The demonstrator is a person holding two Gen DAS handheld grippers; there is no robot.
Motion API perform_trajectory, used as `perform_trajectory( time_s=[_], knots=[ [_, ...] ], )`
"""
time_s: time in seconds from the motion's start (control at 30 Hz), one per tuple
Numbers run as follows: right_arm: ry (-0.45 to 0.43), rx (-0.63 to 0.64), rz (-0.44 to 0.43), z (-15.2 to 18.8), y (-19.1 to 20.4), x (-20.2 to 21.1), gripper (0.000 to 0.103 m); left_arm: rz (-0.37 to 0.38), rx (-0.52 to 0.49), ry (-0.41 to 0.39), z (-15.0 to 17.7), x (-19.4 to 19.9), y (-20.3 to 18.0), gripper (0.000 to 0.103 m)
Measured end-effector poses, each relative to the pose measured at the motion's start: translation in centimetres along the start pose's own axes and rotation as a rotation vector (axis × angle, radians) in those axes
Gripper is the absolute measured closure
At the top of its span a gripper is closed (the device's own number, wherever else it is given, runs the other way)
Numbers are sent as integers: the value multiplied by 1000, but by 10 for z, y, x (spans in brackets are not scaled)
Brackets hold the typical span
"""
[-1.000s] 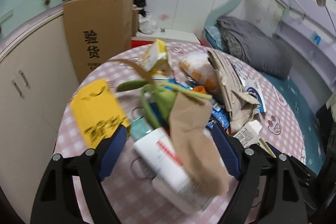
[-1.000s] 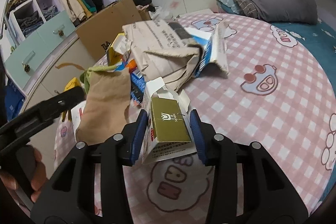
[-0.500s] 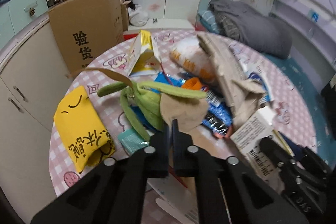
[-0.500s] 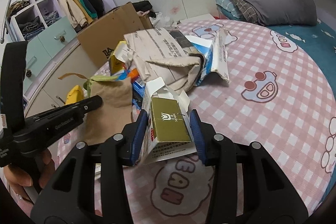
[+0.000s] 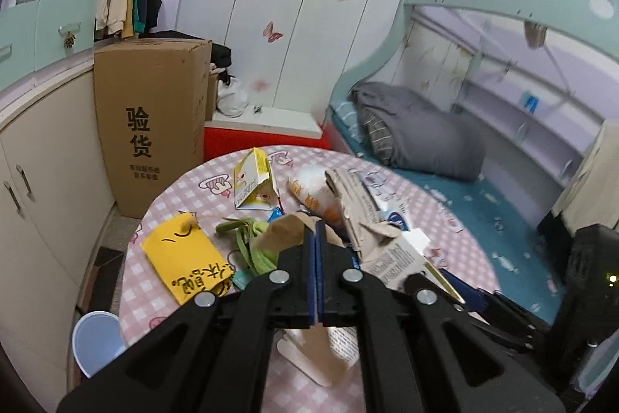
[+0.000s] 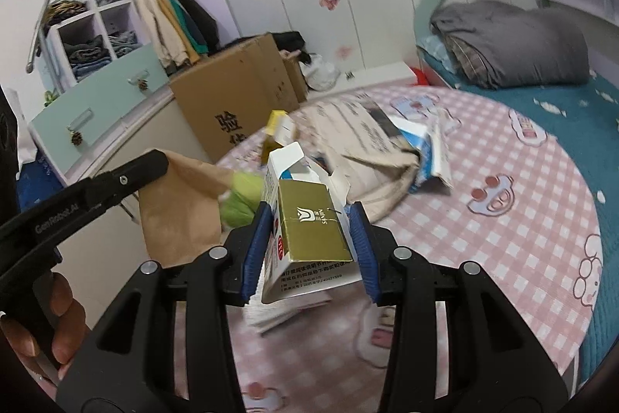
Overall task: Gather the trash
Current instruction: 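Carry the carton with the right gripper over the blue wastebasket and release it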
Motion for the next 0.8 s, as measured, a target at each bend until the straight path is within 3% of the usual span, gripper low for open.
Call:
perform_trajectory(
  time_s=[0.2, 0.33, 0.5, 0.8],
  knots=[
    [-5, 41, -61, 1, 49, 7, 62, -27, 45, -44, -10, 39, 39, 102],
    [26, 89, -134, 11, 98, -2, 62, -103, 64, -67, -12, 67, 80, 102],
    [89, 150, -248, 32, 171, -25, 62, -284, 111, -61, -5, 94, 158, 102],
    [231, 274, -432, 101, 305, -88, 62, -635, 215, 9, 31, 123, 315, 102]
  ],
)
Point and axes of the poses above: each gripper's, at about its wrist camera, not at the fingertips, and x roughly against the way its jaws point, y to its left, z to its underside, the point moved 6 cm from there along -x, roughly the way its jaws point, and after that the axes turned 15 degrees about -y, right-handed, at the moved point
